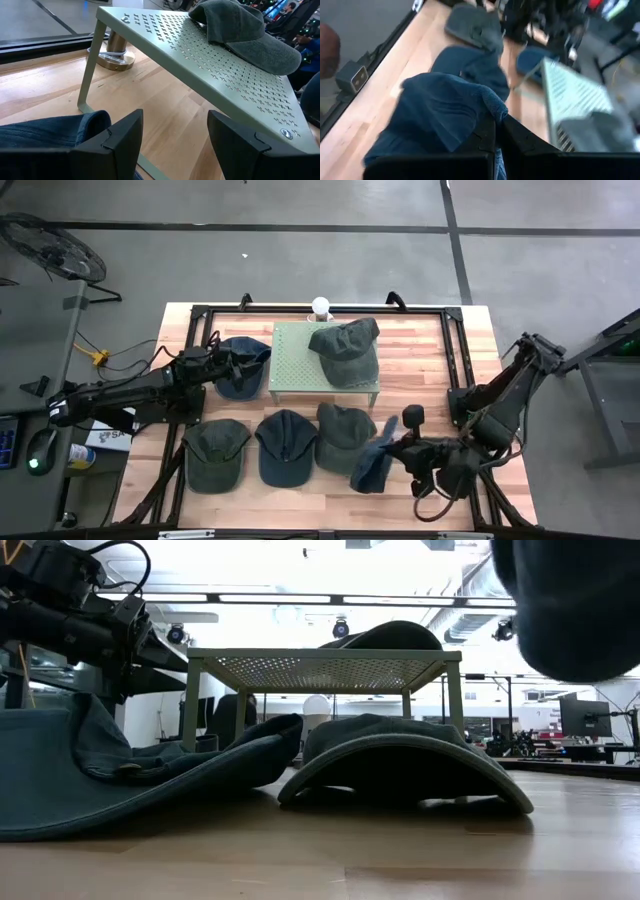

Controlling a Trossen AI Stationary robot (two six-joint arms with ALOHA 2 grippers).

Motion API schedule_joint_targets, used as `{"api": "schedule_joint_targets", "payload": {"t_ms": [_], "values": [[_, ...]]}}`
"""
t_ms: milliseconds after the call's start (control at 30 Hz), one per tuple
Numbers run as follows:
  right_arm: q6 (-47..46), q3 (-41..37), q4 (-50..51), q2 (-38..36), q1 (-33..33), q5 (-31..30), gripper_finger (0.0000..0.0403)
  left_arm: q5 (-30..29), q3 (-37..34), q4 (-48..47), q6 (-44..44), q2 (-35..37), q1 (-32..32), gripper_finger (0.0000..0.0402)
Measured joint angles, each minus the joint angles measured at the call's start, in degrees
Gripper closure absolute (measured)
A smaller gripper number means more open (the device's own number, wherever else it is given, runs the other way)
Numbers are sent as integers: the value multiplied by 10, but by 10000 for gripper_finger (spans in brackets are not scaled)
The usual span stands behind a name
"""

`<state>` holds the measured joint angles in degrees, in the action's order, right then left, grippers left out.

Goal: Pick & Place hat
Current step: Put the bottom right dark blue cap on the shelf

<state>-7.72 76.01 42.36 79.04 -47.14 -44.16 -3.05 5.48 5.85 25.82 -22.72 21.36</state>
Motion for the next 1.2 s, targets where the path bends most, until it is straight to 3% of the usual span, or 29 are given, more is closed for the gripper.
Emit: {"api": "schedule_joint_targets", "payload": {"t_ms": [167,467,867,1200], "values": [[108,0,-63,-7,18,-9,403,0,0,0,0,0,0,184],[237,0,-167,-7,73,84,403,0,0,0,0,0,0,184],[306,0,-236,-7,155,269,402,-2,0,7,15,0,0,184],[333,0,-265,-7,216,296,402,30,0,3,45,0,0,184]]}}
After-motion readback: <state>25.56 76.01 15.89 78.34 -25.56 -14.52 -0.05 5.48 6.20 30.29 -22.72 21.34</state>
